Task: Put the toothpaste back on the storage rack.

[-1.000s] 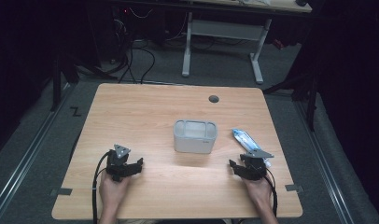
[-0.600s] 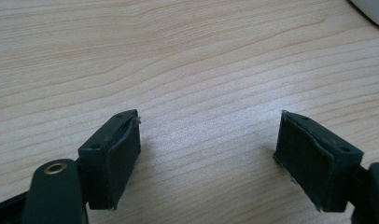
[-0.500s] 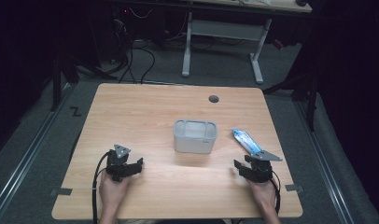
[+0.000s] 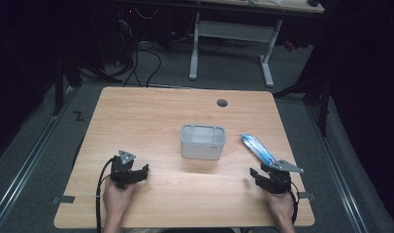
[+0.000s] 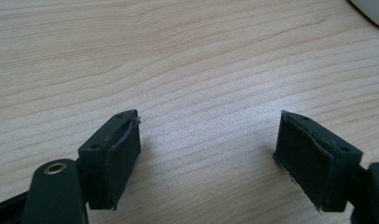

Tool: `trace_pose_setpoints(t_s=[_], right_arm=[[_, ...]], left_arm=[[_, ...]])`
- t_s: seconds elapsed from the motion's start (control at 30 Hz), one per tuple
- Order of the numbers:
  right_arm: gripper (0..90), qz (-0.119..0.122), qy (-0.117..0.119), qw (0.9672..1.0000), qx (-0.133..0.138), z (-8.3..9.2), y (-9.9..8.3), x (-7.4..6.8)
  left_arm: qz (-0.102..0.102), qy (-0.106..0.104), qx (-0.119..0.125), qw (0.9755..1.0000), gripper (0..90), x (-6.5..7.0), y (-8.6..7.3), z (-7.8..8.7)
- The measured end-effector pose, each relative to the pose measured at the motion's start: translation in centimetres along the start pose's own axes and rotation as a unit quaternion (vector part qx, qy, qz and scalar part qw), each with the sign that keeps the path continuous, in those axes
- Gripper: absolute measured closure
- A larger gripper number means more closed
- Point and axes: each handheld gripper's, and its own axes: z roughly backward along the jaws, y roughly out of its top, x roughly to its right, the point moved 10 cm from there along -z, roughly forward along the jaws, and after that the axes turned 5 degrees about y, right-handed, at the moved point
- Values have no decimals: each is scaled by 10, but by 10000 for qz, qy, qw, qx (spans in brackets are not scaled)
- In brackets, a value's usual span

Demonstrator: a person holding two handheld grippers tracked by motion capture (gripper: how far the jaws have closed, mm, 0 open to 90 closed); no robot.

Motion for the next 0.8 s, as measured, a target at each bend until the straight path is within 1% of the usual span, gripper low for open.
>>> trace_pose_setpoints(t_s=[0.03,0.2,0.43,0.47,0.7,0.73,0.8], right_arm=[[468,29,2,10000,25,1,0,1],[478,-54,-45,9999,101,10,0,6],[481,-35,-119,9998,145,18,1,14],[481,-72,-157,9998,135,21,1,16],[481,-19,-243,9996,154,25,8,22],[481,42,-272,9995,161,26,11,23],[481,63,-287,9994,167,27,13,24]], left_arm=[[0,0,1,10000,225,0,0,0],[0,1,1,10000,225,0,0,0],[11,3,7,10000,225,0,0,0],[12,3,7,10000,224,0,0,0],[12,-2,0,10000,225,0,0,0],[14,-1,0,10000,225,0,0,0],[12,0,1,10000,225,0,0,0]])
